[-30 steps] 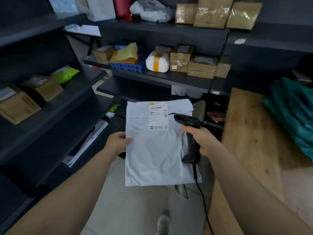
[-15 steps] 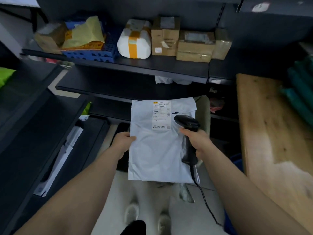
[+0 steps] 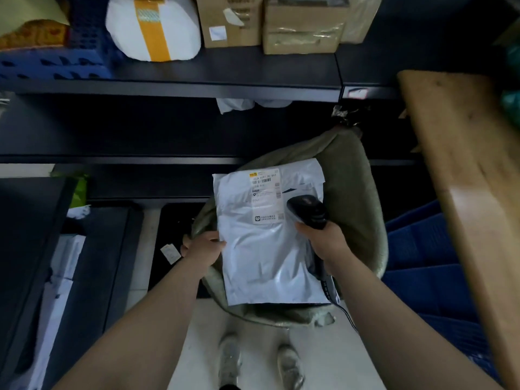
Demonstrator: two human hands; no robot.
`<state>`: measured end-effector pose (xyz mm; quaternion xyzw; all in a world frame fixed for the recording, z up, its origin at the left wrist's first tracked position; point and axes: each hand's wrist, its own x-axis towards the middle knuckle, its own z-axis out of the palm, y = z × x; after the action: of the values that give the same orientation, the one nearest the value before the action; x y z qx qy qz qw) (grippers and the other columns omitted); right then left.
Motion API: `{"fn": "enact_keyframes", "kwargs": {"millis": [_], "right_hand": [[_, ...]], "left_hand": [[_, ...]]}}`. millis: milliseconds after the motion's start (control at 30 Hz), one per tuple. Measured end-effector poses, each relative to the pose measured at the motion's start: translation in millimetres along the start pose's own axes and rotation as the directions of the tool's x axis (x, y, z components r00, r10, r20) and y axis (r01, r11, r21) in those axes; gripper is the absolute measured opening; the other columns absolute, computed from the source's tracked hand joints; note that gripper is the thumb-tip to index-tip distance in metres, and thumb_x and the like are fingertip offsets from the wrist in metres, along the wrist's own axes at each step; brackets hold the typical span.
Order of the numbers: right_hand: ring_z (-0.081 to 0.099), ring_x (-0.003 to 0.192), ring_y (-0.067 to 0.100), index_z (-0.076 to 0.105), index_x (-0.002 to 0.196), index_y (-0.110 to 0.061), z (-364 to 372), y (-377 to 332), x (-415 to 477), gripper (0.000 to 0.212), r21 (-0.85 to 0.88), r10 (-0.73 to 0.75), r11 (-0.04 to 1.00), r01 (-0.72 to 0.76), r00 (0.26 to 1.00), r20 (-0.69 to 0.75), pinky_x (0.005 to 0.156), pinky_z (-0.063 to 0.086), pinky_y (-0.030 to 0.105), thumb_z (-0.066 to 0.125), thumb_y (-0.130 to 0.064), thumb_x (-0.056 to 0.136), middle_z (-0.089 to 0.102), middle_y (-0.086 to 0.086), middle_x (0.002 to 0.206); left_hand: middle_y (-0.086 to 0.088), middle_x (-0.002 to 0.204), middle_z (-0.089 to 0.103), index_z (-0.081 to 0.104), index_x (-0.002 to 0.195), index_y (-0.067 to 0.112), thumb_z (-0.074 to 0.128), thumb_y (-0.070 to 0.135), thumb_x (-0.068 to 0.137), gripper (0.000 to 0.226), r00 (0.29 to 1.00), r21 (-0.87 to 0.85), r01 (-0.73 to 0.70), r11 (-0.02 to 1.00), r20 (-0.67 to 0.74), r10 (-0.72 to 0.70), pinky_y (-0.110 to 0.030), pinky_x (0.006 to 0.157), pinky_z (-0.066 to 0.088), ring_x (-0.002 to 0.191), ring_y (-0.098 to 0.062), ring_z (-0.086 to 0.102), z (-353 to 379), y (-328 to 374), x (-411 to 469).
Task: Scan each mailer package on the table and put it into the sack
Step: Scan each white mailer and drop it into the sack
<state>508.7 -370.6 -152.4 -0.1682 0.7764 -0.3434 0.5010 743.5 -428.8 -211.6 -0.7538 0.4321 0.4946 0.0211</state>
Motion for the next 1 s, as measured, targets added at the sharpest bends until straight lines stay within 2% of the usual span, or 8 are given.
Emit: {"fn": "enact_keyframes", "kwargs": {"millis": [100, 167, 300, 400, 533, 633, 767, 1000], "right_hand": [[0.064, 0.096, 0.029, 0.065, 0.11, -0.006, 13, 20, 18, 0.031, -0.02, 0.04, 0.999, -0.041, 0.999, -0.016, 0.09, 0.052, 0.043, 0.075, -0.019, 0.084, 0.068, 0.014, 0.102], [0.062, 0.094, 0.028, 0.063, 0.111, -0.008, 21, 32, 28, 0.029, -0.027, 0.063, 0.998, -0.064, 0.998, -0.023, 0.088, 0.052, 0.038, 0.074, -0.017, 0.085, 0.065, 0.009, 0.099], [0.062, 0.093, 0.029, 0.063, 0.11, -0.003, 33, 49, 48, 0.029, -0.111, 0.113, 0.987, -0.119, 0.992, -0.054, 0.086, 0.051, 0.036, 0.07, -0.019, 0.087, 0.064, 0.012, 0.1], [0.061, 0.089, 0.026, 0.063, 0.114, 0.0, 41, 55, 62, 0.038, -0.18, 0.129, 0.973, -0.143, 0.988, -0.087, 0.075, 0.046, 0.03, 0.072, -0.024, 0.086, 0.063, 0.012, 0.099], [0.064, 0.103, 0.03, 0.06, 0.12, 0.001, 48, 64, 73, 0.045, -0.276, 0.176, 0.943, -0.186, 0.983, -0.059, 0.083, 0.05, 0.033, 0.073, -0.024, 0.084, 0.065, 0.016, 0.115], [0.064, 0.099, 0.028, 0.061, 0.121, 0.002, 51, 72, 74, 0.048, -0.26, 0.185, 0.947, -0.191, 0.982, -0.047, 0.079, 0.05, 0.032, 0.074, -0.024, 0.083, 0.065, 0.017, 0.119], [0.064, 0.102, 0.032, 0.064, 0.113, 0.001, 48, 74, 72, 0.036, -0.051, 0.094, 0.994, -0.098, 0.992, -0.085, 0.083, 0.05, 0.038, 0.072, -0.02, 0.085, 0.066, 0.021, 0.117], [0.061, 0.098, 0.026, 0.062, 0.12, -0.003, 27, 67, 35, 0.037, -0.048, 0.071, 0.996, -0.071, 0.997, 0.001, 0.085, 0.049, 0.035, 0.071, -0.017, 0.087, 0.065, 0.013, 0.111]], "left_hand": [[-0.004, 0.128, 0.055, 0.07, 0.101, 0.029, 0.066, 0.029, 0.083, 0.019, 0.998, -0.192, -0.06, 0.98, 0.014, 0.064, -0.029, 0.091, 0.044, 0.111, -0.021, 0.051, 9, -15, 27], [-0.003, 0.101, 0.06, 0.067, 0.099, 0.013, 0.057, 0.011, 0.092, 0.012, 0.994, -0.314, -0.111, 0.943, -0.05, 0.101, -0.024, 0.075, 0.041, 0.096, -0.02, 0.053, 11, -18, 33], [-0.015, 0.117, 0.061, 0.061, 0.119, 0.009, 0.055, 0.004, 0.092, 0.028, 0.958, -0.366, -0.262, 0.893, -0.209, 0.196, -0.028, 0.083, 0.043, 0.094, -0.024, 0.057, 9, -20, 30], [-0.006, 0.12, 0.061, 0.055, 0.129, 0.017, 0.056, 0.003, 0.092, 0.04, 0.929, -0.346, -0.343, 0.873, -0.26, 0.262, -0.039, 0.097, 0.049, 0.106, -0.026, 0.06, -1, -29, 31], [0.0, 0.13, 0.057, 0.046, 0.137, 0.033, 0.051, 0.001, 0.089, 0.059, 0.892, -0.296, -0.427, 0.855, -0.291, 0.345, -0.04, 0.1, 0.049, 0.115, -0.018, 0.058, -10, -39, 31], [0.002, 0.139, 0.051, 0.042, 0.14, 0.033, 0.054, 0.001, 0.088, 0.063, 0.879, -0.271, -0.47, 0.84, -0.227, 0.419, -0.041, 0.108, 0.042, 0.126, -0.015, 0.051, -5, -35, 29], [0.01, 0.144, 0.035, 0.029, 0.15, 0.017, 0.053, 0.0, 0.093, 0.064, 0.878, -0.187, -0.477, 0.859, -0.139, 0.457, -0.015, 0.107, 0.028, 0.129, 0.0, 0.035, 7, -30, 17], [0.005, 0.143, 0.037, 0.028, 0.149, 0.027, 0.053, 0.001, 0.089, 0.07, 0.905, -0.132, -0.425, 0.896, -0.083, 0.417, -0.033, 0.109, 0.037, 0.128, -0.013, 0.043, 4, -38, 4]]}}
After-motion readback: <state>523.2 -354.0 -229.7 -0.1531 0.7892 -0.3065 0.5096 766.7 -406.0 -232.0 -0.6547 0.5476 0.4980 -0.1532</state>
